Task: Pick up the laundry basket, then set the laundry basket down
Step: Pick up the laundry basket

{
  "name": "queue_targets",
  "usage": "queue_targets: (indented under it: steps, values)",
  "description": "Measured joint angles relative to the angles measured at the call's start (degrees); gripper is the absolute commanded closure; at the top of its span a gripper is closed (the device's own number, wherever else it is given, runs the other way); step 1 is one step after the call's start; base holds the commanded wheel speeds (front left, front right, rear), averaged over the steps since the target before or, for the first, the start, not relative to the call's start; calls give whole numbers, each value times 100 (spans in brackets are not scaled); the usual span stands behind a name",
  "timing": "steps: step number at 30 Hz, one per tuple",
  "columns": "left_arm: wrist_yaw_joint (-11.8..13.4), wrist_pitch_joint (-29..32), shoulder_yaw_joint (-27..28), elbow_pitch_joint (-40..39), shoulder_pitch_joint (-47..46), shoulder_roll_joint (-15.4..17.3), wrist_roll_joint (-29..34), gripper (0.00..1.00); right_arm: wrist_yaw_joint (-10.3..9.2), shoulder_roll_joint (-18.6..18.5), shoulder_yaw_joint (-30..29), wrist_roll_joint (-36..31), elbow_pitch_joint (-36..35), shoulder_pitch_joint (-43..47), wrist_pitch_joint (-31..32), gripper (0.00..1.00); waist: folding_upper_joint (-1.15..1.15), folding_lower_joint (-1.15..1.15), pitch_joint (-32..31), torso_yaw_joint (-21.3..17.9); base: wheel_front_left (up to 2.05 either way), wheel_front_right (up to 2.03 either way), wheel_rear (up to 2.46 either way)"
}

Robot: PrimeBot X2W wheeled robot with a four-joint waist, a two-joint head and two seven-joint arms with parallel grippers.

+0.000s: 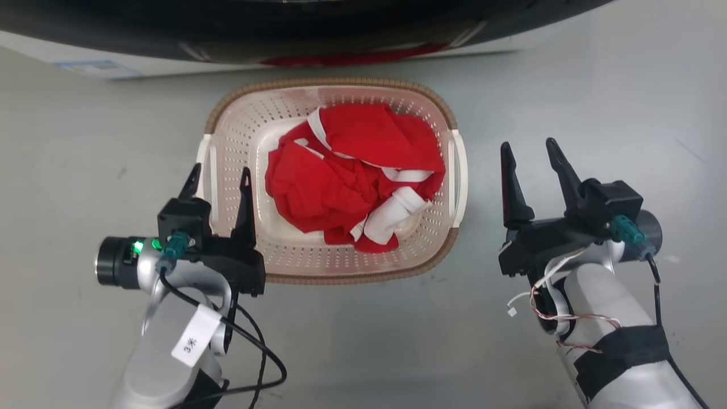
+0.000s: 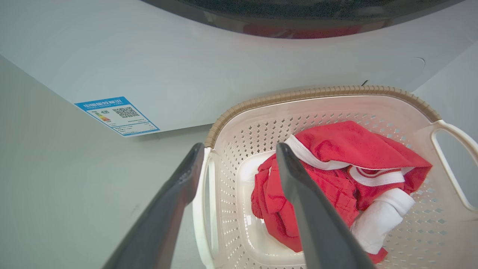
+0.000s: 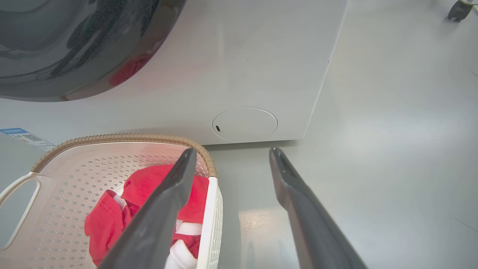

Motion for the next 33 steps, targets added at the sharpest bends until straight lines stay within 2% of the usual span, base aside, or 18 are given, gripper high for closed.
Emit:
queue_targets:
  steps: [9, 16, 24, 33]
  values:
    - [70, -68, 234, 286, -612, -16, -25, 0, 26, 1, 135, 11, 177, -662, -48, 0, 0, 0, 766, -3, 0, 0, 0]
    - [124, -250, 393, 505, -784, -8, -24, 0, 56, 0, 301, 88, 370, -831, -55, 0, 0, 0, 1157, 2, 0, 0, 0]
    - [169, -341, 554, 799, -954, -18, -25, 0, 46, 1, 566, 359, 482, -1006, -74, 0, -1, -1, 1341, 51, 0, 0, 0]
    - [176, -377, 673, 1054, -1051, 8, -24, 0, -49, -1, 777, 606, 499, -1202, -82, 0, -2, -1, 1453, 28, 0, 0, 0]
